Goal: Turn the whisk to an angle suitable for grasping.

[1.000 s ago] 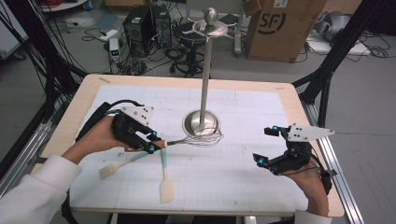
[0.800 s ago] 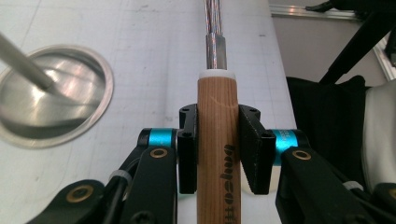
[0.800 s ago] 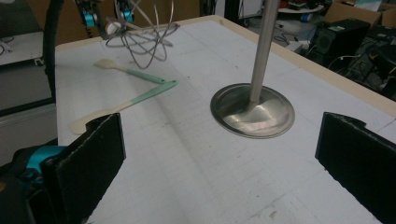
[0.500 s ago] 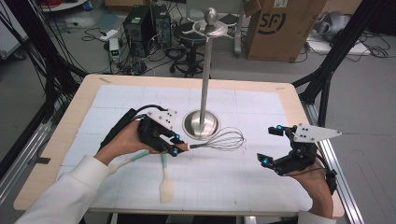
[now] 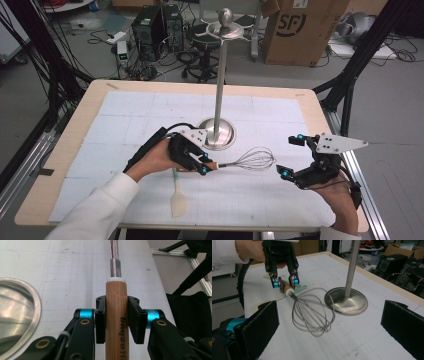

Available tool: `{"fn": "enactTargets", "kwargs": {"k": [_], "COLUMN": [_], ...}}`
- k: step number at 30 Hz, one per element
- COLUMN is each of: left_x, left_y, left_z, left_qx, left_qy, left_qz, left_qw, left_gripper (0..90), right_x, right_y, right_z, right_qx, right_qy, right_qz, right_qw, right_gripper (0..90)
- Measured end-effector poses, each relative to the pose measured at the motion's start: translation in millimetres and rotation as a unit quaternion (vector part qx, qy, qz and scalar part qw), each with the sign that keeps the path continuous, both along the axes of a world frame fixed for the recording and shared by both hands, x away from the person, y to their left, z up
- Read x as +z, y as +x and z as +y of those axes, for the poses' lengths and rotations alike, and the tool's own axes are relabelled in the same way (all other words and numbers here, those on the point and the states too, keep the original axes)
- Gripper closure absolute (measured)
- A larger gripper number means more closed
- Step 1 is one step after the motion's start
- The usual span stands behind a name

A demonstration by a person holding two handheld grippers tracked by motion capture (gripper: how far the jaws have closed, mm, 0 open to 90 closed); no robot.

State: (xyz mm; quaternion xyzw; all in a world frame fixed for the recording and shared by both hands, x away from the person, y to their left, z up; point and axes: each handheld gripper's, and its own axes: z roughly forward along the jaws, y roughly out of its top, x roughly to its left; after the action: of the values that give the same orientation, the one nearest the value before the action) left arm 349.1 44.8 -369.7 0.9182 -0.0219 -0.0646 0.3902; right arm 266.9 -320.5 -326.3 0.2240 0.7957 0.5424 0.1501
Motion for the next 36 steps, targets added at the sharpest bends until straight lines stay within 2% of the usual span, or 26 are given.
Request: {"fn": "enactTargets", "kwargs": {"k": [9, 14, 17, 21, 23, 29, 33, 36], "left_x": [-20.9, -33.6, -39.8, -46.6, -50.1, -60.4, -60.4, -60.9], "left_y": [5.9, 9.7, 9.8, 9.3, 9.2, 8.7, 9.3, 8.9], "left_z": [-18.5, -28.9, -34.7, -41.8, -44.6, -49.9, -49.9, -49.8], "left_qx": [0.004, 0.002, 0.005, 0.000, 0.000, 0.005, 0.007, 0.019], "left_qy": [-0.010, 0.008, 0.011, 0.021, 0.033, 0.057, 0.054, 0.052], "left_qz": [0.011, 0.012, 0.018, 0.009, 0.002, 0.002, 0.003, 0.007], "left_qw": [0.9999, 0.9999, 0.9998, 0.9997, 0.9995, 0.9984, 0.9985, 0.9985], "left_gripper": [70.6, 70.6, 70.6, 70.5, 70.5, 70.5, 70.4, 68.7], "right_x": [-5.6, -7.0, -8.0, -9.2, -9.9, -8.0, -8.5, -9.0], "right_y": [3.6, 3.4, 2.6, 2.4, 2.6, 2.9, 4.5, 5.3], "right_z": [0.4, 1.3, 2.0, 3.5, 4.2, 8.1, 8.2, 7.6], "right_qx": [-0.001, -0.002, -0.002, -0.001, 0.000, 0.001, 0.003, 0.003], "right_qy": [-0.005, -0.008, -0.008, -0.009, -0.009, -0.008, -0.008, -0.009], "right_qz": [0.010, 0.011, 0.014, 0.016, 0.017, 0.015, 0.013, 0.016], "right_qw": [0.9999, 0.9999, 0.9999, 0.9998, 0.9998, 0.9999, 0.9999, 0.9998], "right_gripper": [0.1, 0.1, 0.1, 0.1, 0.1, 0.1, 0.1, 0.1]}}
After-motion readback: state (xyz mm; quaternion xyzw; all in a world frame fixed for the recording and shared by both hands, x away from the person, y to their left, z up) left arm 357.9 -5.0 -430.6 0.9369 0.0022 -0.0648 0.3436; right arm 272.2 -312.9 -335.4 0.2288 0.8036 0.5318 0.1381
